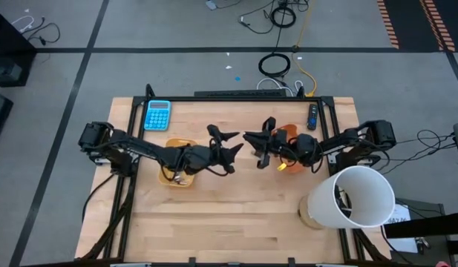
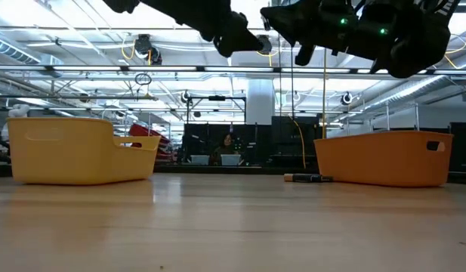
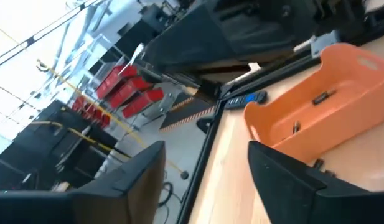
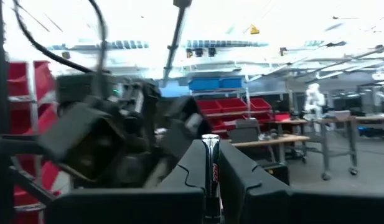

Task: Sort batteries
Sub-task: Put the silver battery into the yellow bin

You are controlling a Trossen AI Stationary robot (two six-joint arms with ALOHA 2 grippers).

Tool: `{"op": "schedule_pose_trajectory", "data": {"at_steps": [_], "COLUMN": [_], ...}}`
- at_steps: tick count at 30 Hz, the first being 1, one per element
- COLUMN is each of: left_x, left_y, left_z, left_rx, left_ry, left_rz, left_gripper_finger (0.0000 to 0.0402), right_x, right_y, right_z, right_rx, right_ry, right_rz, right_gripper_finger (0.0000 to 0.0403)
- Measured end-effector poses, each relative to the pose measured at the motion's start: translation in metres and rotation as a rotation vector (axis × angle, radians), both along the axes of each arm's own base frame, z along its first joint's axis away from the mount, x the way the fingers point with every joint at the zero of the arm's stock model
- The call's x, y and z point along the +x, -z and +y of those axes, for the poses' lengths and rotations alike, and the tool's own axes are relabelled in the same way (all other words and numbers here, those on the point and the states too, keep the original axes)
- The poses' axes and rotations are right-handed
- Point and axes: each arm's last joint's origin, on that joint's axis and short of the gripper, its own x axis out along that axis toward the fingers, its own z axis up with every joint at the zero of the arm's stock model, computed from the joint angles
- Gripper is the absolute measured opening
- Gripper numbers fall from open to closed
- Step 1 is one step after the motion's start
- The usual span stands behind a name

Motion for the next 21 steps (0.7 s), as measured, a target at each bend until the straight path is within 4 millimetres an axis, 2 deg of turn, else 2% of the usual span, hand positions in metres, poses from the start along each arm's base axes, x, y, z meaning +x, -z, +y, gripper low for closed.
{"op": "schedule_pose_trajectory", "data": {"at_steps": [4,7,13,21], "left_x": [0.001,0.002,0.003,0.004], "left_y": [-0.003,-0.007,-0.01,-0.012], "left_z": [0.003,0.004,0.003,0.005], "left_rx": [-0.005,0.035,0.272,0.364], "left_ry": [0.039,0.074,0.12,0.151], "left_rz": [-0.03,-0.047,0.056,0.081], "left_gripper_finger": [0.0276,0.0291,0.0295,0.0295], "right_x": [0.0,0.001,0.001,0.001], "right_y": [0.0,0.001,0.001,0.001], "right_z": [0.001,0.0,0.001,0.002], "right_rx": [-0.004,0.029,0.086,0.085], "right_ry": [-0.009,-0.021,-0.046,-0.046], "right_rz": [0.001,0.005,-0.001,-0.003], "right_gripper_finger": [0.0004,0.0004,0.0004,0.0004]}}
